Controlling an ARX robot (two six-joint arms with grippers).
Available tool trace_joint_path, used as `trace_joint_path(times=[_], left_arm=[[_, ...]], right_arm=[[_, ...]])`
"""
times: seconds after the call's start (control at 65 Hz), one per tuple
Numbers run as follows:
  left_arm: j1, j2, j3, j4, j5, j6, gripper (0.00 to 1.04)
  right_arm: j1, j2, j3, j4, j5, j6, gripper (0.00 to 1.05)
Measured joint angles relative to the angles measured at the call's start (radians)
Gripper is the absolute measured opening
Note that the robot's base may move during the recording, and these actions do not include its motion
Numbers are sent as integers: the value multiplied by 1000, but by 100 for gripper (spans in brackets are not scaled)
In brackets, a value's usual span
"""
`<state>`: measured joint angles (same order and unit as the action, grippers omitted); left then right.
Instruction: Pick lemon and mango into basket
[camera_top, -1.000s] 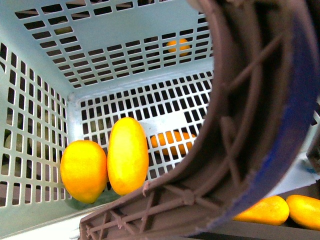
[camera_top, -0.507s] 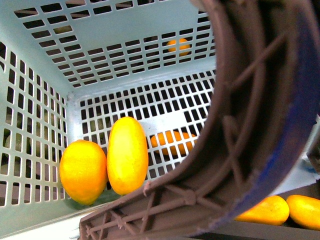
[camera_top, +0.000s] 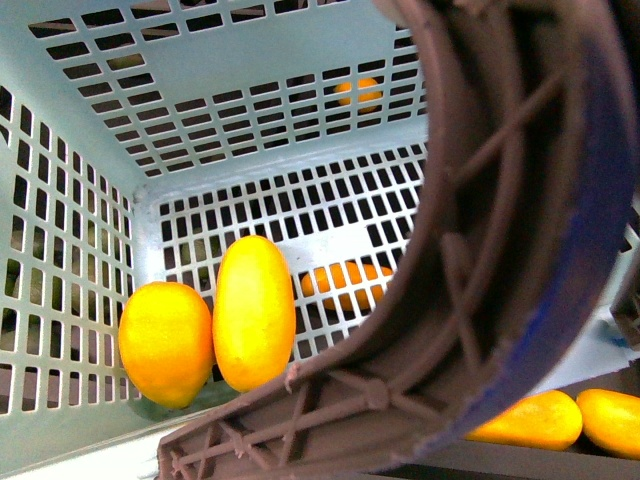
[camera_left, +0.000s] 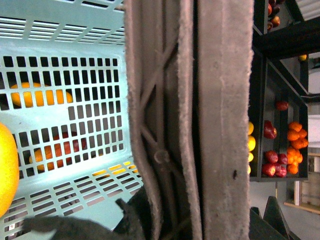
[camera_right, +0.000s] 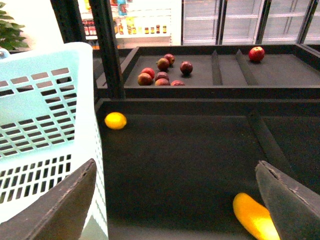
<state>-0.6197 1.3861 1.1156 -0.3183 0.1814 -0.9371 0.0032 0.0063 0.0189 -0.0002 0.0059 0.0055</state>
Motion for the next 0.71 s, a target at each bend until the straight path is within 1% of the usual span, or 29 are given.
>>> trace_joint_path(times=[0.062, 0.569, 0.707], left_arm=[[0, 0, 0, 0, 12, -8, 15], [7, 2, 0, 0, -20, -3, 15], [7, 2, 0, 0, -13, -5, 15]], right_arm=[[0, 0, 0, 0, 0, 0, 96], [0, -3, 0, -2, -3, 0, 96], [0, -3, 0, 0, -4, -1, 96]])
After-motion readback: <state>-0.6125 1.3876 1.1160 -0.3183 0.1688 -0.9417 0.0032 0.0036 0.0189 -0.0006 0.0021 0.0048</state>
